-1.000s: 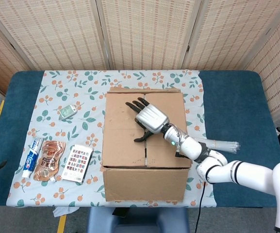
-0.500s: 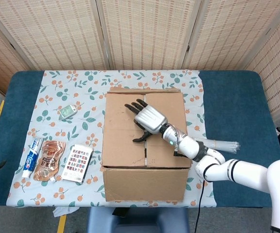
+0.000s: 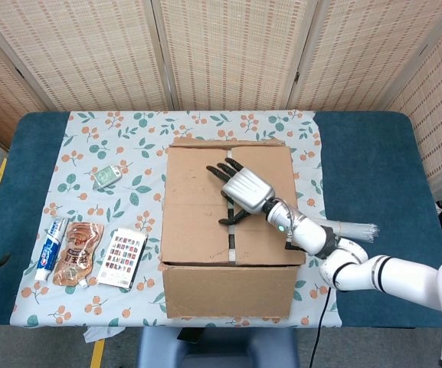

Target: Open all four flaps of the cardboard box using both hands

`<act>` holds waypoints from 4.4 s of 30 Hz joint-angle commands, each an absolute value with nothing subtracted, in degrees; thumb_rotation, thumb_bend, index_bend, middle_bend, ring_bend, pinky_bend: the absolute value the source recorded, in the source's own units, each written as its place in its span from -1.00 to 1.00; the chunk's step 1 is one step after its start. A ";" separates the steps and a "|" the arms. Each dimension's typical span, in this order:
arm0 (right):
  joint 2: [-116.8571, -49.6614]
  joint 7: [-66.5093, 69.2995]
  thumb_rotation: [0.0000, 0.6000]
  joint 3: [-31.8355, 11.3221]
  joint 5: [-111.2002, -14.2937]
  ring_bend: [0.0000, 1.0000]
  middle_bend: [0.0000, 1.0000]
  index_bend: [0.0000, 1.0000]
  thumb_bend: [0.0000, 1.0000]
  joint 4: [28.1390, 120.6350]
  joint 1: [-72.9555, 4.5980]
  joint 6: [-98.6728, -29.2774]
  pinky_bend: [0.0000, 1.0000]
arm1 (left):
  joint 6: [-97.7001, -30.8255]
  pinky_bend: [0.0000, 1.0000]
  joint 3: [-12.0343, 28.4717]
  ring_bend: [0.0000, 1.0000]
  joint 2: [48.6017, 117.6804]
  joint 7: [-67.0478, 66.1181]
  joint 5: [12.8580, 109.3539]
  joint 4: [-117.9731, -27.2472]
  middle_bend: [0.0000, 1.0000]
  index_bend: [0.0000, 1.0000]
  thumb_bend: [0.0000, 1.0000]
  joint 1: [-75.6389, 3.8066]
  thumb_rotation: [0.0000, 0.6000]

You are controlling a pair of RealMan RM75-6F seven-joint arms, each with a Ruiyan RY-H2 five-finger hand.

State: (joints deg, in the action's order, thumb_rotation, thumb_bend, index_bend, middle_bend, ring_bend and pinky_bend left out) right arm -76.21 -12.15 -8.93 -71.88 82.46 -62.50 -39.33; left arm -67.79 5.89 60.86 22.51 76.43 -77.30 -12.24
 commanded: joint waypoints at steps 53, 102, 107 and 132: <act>-47.68 -9.91 -0.16 -7.64 -82.01 -1.00 -0.94 0.39 -0.78 109.60 -38.09 -66.27 -1.00 | -62.09 -1.00 5.01 -0.98 64.76 17.44 76.35 -73.97 -0.94 -0.80 -0.31 -16.64 1.00; -60.70 11.70 0.42 -3.02 -90.46 -1.00 -1.00 -0.05 -0.79 87.61 -7.34 -96.62 -1.00 | -66.07 -1.00 7.22 -1.00 55.91 14.54 101.88 -92.14 -0.94 -0.38 0.76 -33.70 1.00; -60.09 15.01 0.42 -3.14 -92.12 -1.00 -1.00 -0.05 -0.78 86.75 -6.02 -99.06 -1.00 | -61.19 -1.00 8.46 -1.00 57.51 12.58 101.78 -93.54 -0.94 -0.30 1.00 -38.85 1.00; -56.22 36.94 0.42 -6.68 -89.25 -1.00 -1.00 -0.05 -0.79 81.97 -2.05 -102.48 -1.00 | -39.34 -1.00 15.99 -1.00 76.04 -2.06 90.15 -91.49 -0.95 0.00 1.00 -63.30 1.00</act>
State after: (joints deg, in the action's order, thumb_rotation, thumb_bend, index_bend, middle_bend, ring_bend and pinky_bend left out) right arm -56.28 36.76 -6.54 -89.37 82.14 -2.19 -102.40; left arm -40.38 15.68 74.63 -1.65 90.65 -92.67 -61.87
